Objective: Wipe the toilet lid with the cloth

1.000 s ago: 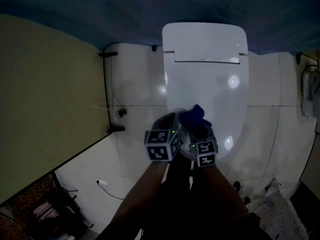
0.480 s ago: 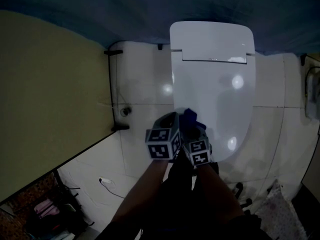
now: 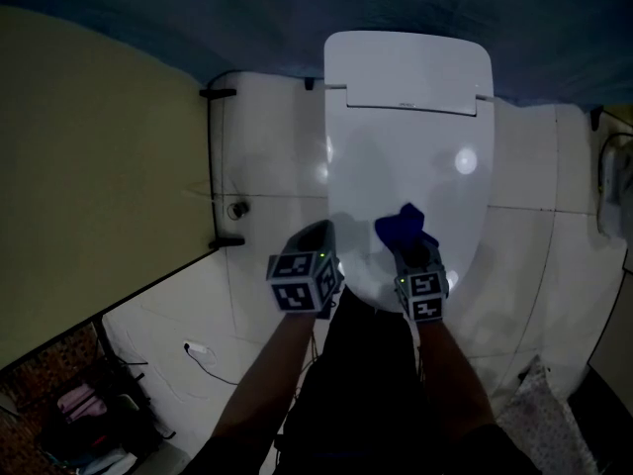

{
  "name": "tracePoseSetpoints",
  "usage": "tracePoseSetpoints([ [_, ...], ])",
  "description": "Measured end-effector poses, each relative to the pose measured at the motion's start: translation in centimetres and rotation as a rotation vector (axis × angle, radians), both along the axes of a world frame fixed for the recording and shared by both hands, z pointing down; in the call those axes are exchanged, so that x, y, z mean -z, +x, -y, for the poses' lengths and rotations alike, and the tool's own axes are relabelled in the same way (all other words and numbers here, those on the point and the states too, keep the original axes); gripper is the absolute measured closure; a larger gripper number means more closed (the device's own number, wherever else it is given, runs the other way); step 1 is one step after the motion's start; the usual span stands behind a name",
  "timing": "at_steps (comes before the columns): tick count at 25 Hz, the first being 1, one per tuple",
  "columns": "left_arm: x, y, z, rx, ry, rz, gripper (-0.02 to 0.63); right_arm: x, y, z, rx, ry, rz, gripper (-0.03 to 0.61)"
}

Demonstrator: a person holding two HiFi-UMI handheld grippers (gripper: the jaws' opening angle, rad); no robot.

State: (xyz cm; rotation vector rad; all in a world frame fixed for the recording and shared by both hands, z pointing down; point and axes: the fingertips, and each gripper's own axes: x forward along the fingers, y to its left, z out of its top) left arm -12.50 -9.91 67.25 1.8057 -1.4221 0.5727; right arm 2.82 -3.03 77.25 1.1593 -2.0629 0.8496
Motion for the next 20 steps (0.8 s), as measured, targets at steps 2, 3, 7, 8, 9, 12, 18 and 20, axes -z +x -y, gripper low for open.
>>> tracePoseSetpoints([
  [2,0.1,0.1,-0.2,0.003,0.002,0.007,0.624,0.0,3.3,0.1,-0.029,0.018,-0.034,0.477],
  [3,0.1,0.1,-0.3,0.006,0.004,0.009,0.624,0.0,5.0,0.2,-0.046,0.029,-0.050,0.477],
  [7,0.2,0.3,-0.7,0.014,0.013,0.011,0.624,-0.1,10.7,0.5,-0.108,0.051,-0.103,0.477],
  [8,0.2,0.4,-0.8,0.014,0.013,0.013,0.624,0.1,11.8,0.5,-0.127,0.047,-0.112,0.477],
  [9,0.1,0.4,-0.9,0.014,0.013,0.015,0.624,0.2,12.8,0.6,-0.145,0.044,-0.118,0.477],
  [12,-0.1,0.7,-1.3,0.015,0.015,0.016,0.624,0.0,14.9,0.4,-0.179,0.042,-0.133,0.476],
  [18,-0.4,0.5,-2.4,0.027,0.013,0.018,0.624,-0.1,18.2,-0.2,-0.302,0.038,-0.137,0.476],
  [20,-0.3,0.5,-2.9,0.032,0.015,0.016,0.624,-0.2,18.6,-0.5,-0.321,0.029,-0.138,0.476],
])
